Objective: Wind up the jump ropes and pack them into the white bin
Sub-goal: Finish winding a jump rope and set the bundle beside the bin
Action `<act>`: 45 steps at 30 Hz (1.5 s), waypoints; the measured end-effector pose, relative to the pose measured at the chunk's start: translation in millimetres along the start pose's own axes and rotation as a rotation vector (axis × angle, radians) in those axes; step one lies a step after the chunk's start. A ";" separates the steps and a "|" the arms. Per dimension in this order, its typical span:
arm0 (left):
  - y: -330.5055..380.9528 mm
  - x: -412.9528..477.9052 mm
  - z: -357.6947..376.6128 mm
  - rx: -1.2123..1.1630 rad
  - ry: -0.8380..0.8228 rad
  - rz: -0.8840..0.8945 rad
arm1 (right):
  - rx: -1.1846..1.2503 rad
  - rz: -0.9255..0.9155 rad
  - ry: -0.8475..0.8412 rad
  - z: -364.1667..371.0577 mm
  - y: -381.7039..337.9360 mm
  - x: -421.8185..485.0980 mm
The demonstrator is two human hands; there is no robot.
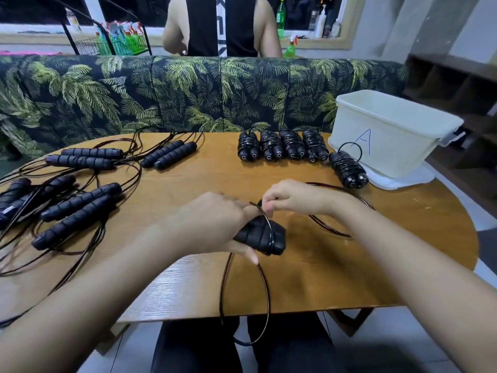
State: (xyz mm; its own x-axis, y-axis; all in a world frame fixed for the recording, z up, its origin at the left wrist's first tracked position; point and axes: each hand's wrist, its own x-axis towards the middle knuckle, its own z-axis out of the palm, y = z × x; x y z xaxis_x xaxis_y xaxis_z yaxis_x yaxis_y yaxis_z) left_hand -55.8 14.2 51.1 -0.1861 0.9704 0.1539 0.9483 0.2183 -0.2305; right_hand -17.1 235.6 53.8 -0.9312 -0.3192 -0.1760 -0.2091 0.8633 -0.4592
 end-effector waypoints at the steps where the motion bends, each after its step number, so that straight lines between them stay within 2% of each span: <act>1: 1.1 2.3 3.3 0.135 0.006 0.000 | -0.069 0.018 0.015 -3.6 -2.3 2.1; 4: 7.2 8.3 14.2 0.359 -0.103 -0.144 | -0.251 0.081 0.120 -7.0 -12.2 4.3; 5: 9.2 10.1 16.7 0.374 -0.146 -0.246 | -0.287 0.100 0.169 -4.5 -17.3 3.6; 7: 9.4 13.5 19.4 0.343 -0.121 -0.466 | -0.327 0.113 0.298 7.4 -28.8 0.2; 11: -3.8 14.6 26.9 0.033 -0.038 -0.775 | -0.150 0.068 0.573 47.0 -45.0 -10.2; 13: -9.7 13.5 28.4 -0.206 0.003 -0.852 | 0.067 0.030 0.600 64.8 -43.4 -14.9; 15: -13.9 12.9 29.0 -0.488 0.115 -0.890 | 0.420 -0.028 0.495 81.8 -38.2 -17.9; 17: -16.9 12.3 28.1 -0.835 0.265 -0.824 | 0.698 -0.063 0.356 95.4 -31.0 -19.3; 18: -16.2 11.8 24.4 -0.966 0.280 -0.737 | 0.760 -0.059 0.310 98.6 -25.6 -19.7; 20: -13.5 9.0 17.4 -1.049 0.191 -0.554 | 0.757 -0.035 0.263 93.4 -10.9 -19.1; 25: -6.5 -1.2 7.4 -0.970 0.030 -0.345 | 0.559 0.009 0.235 46.4 9.5 -13.7; 27: -1.3 -1.5 3.4 -0.691 -0.039 -0.308 | 0.419 0.001 0.138 32.6 7.4 -7.7; 30: 12.8 1.1 -0.1 -0.039 -0.083 -0.193 | 0.116 0.004 -0.001 14.9 2.2 4.8; 32: 22.3 6.2 3.5 0.206 -0.112 -0.123 | -0.077 0.027 -0.070 6.5 -2.8 11.1; 34: 28.0 9.6 12.6 0.323 -0.164 -0.144 | -0.215 0.059 -0.069 -2.4 -12.4 12.4; 36: 28.8 9.3 24.0 0.369 -0.194 -0.209 | -0.340 0.080 0.017 -10.0 -25.4 9.2; 38: 24.1 6.9 31.9 0.356 -0.185 -0.347 | -0.472 0.083 0.140 -10.2 -40.1 3.8; 41: 13.0 6.8 38.1 0.191 -0.176 -0.598 | -0.616 -0.036 0.481 23.2 -52.2 2.3; 44: 6.9 12.6 43.2 -0.004 -0.097 -0.746 | -0.491 -0.040 0.744 63.2 -55.8 -3.2; 45: 7.7 14.7 44.2 -0.060 -0.057 -0.771 | -0.406 -0.002 0.785 70.2 -54.4 -4.8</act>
State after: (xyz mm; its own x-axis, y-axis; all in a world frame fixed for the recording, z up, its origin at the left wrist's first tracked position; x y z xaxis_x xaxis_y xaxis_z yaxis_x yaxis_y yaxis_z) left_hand -62.6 34.7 9.2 -0.8107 0.5505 0.1994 0.5573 0.8299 -0.0253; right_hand 19.7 162.8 18.4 -0.8358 -0.0888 0.5419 -0.1615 0.9829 -0.0880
